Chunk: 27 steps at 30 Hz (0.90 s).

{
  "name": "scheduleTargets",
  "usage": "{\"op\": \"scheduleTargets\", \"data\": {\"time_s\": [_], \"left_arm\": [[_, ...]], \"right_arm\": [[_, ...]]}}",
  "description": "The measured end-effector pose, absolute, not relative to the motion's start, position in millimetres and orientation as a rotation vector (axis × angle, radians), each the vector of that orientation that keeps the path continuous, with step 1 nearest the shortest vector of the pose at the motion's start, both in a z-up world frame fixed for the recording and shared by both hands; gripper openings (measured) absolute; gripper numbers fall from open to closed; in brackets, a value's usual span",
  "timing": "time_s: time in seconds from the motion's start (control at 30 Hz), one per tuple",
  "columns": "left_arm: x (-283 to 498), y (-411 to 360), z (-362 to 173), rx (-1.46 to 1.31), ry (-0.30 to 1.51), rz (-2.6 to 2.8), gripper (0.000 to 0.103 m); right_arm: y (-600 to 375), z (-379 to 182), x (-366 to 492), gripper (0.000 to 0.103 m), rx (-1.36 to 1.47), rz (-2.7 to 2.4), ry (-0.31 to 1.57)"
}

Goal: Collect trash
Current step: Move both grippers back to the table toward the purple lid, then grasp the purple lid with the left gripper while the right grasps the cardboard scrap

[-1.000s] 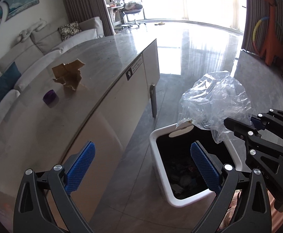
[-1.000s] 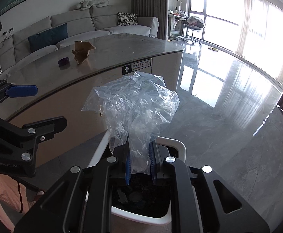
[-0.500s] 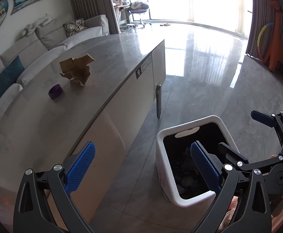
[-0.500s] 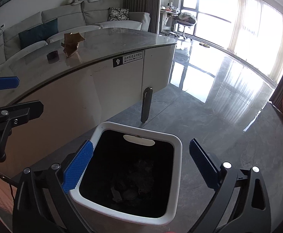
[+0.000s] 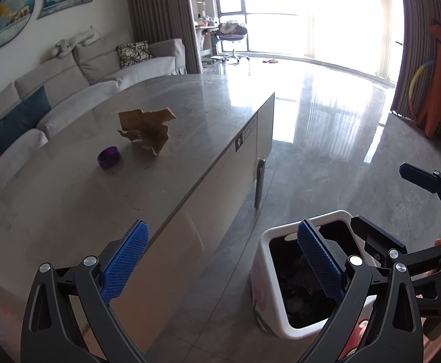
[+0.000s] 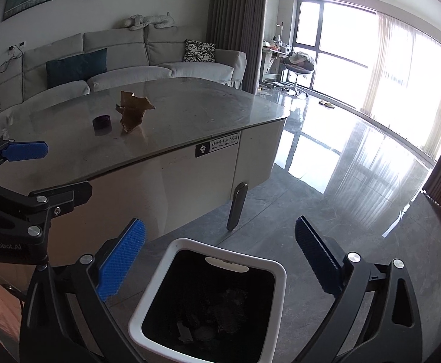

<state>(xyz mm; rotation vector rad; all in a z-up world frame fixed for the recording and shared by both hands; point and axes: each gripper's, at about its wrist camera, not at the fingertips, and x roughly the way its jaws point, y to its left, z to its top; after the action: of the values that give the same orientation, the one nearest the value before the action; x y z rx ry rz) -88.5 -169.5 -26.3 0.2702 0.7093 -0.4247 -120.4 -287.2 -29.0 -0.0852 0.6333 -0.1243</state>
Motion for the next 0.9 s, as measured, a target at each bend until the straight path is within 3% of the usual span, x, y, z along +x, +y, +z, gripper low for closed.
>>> {"op": "scheduleTargets", "data": {"time_s": [0.4,0.9], "left_arm": [[-23.5,-120.0,-13.6,0.209,0.708,-0.332,0.099],[93.3,-68.8,-46.1,0.105,0.801,-0.275,0.099]], "right_arm": [[-238.3,-17.5,-41.7,0.098,-0.165,-0.041,0.597],[-204.8,-29.5,61.1,0.098,-0.182,0.012,0.592]]}}
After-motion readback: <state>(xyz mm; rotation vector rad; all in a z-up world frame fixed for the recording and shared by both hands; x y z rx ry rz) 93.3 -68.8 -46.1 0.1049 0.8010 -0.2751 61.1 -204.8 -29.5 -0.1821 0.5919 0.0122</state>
